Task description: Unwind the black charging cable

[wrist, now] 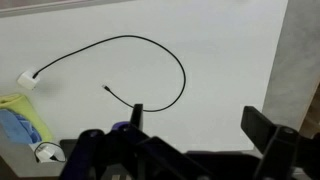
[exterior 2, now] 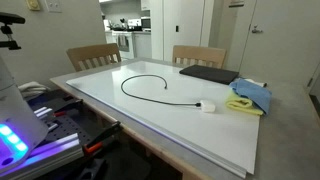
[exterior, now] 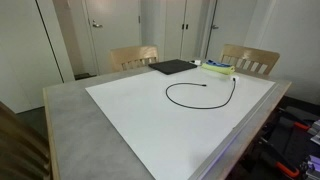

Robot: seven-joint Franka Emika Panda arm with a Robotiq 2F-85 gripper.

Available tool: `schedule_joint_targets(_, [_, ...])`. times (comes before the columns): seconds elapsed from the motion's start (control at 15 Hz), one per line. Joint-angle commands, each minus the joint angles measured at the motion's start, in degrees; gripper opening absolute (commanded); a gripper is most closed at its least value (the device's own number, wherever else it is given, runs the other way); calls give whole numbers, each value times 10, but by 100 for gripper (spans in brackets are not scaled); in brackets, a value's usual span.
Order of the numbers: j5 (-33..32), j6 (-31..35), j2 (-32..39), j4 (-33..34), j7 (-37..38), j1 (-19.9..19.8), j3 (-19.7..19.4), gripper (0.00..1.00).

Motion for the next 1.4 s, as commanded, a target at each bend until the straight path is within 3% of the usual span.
schedule_joint_targets(0.0, [-1, -2, 0, 1, 0, 1, -1, 100])
schedule_joint_targets(0.6, [-10, 23, 8, 1, -11, -3, -5, 100])
schedule_joint_targets(1.0, [-22, 74, 58, 0, -116, 3, -49, 100])
schedule_joint_targets(1.33, [-62, 85, 140, 18, -225, 3, -94, 100])
